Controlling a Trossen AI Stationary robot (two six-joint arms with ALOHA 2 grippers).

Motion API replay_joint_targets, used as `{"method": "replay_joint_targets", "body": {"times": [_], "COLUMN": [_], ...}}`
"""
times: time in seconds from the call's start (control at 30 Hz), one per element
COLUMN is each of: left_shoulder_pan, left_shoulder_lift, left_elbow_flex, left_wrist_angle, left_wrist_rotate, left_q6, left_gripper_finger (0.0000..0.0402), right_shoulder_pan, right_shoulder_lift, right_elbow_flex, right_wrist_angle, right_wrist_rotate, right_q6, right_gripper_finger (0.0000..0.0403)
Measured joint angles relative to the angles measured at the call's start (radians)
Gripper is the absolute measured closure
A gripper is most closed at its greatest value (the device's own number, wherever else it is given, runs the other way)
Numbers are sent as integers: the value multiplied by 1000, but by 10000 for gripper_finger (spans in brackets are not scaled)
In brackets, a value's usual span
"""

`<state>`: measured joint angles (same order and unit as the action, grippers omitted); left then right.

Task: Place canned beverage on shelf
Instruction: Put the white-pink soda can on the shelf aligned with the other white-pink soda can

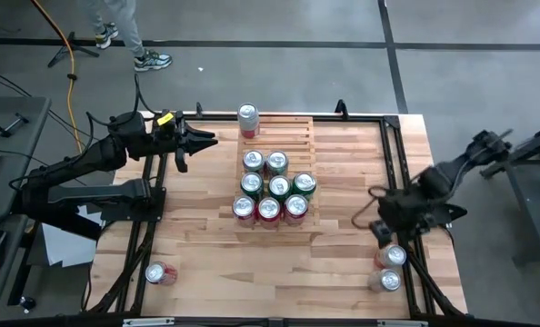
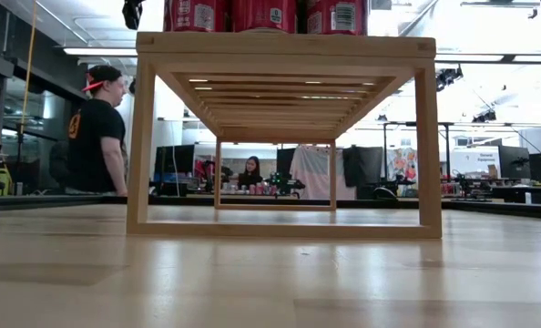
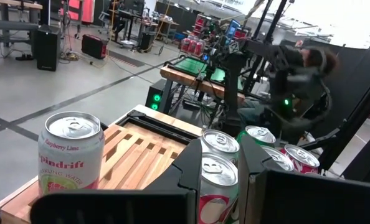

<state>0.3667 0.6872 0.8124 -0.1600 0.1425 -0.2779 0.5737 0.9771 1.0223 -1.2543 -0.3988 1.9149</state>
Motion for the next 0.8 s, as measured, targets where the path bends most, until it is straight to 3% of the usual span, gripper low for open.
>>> {"method": "replay_joint_targets", "body": {"times": [0.17, 0.33, 0.53, 0.8], "left_shoulder_pan": [0, 0, 0, 0], "left_shoulder_lift": [0, 0, 0, 0], "left_elbow_flex": [0, 0, 0, 0], "left_wrist_angle": [0, 0, 0, 0], "left_wrist_rotate": [0, 0, 0, 0], "left_q6": [0, 0, 0, 0], "left_gripper_finger": [387, 387, 387, 387], "right_shoulder_pan": [172, 244, 255, 254], "right_shoulder_lift": [25, 31, 31, 31], "right_elbow_flex": [-130, -224, -284, -319], "right_wrist_angle": [138, 241, 247, 258], "right_wrist_rotate": [-14, -4, 58, 58], "right_q6": [241, 384, 408, 377], "right_gripper_finger": [8, 8, 8, 8]}}
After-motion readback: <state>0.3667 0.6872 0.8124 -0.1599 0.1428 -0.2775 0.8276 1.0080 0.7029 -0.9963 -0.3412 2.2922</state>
